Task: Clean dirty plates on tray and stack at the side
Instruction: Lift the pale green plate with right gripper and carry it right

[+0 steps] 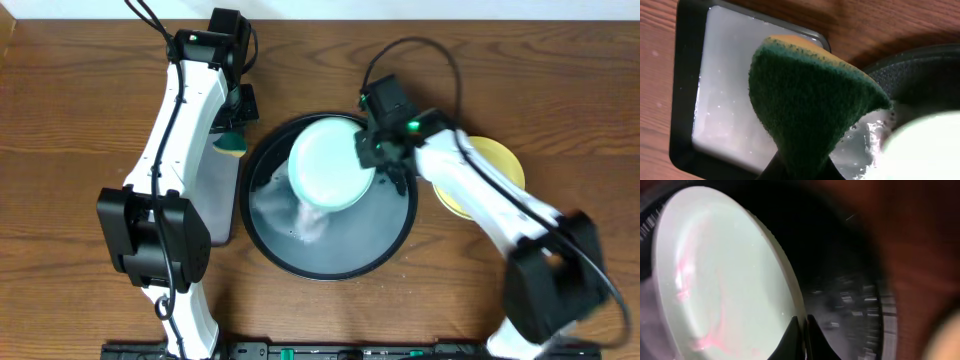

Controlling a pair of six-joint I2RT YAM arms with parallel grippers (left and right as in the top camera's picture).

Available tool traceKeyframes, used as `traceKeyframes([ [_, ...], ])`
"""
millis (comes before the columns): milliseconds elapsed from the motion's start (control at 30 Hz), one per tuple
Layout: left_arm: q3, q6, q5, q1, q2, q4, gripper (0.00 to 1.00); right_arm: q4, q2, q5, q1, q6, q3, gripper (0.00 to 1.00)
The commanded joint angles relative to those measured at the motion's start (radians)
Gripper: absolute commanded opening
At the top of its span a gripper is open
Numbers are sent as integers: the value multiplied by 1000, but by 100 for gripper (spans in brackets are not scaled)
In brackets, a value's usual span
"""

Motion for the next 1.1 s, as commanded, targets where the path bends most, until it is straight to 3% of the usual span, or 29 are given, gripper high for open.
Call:
traceKeyframes([
  [0, 28, 10, -13, 5, -27, -6, 8, -23, -90, 177, 16, -63, 5, 1],
  [233, 28, 9, -13, 5, -27, -6, 8, -74, -157, 332, 86, -85, 5, 1],
  [700, 28, 9, -13, 5, -27, -7, 8, -118, -247, 932, 378, -87, 5, 1],
  [1067, 20, 10, -13, 5, -27, -7, 8, -107, -336, 1037, 435, -111, 5, 1],
])
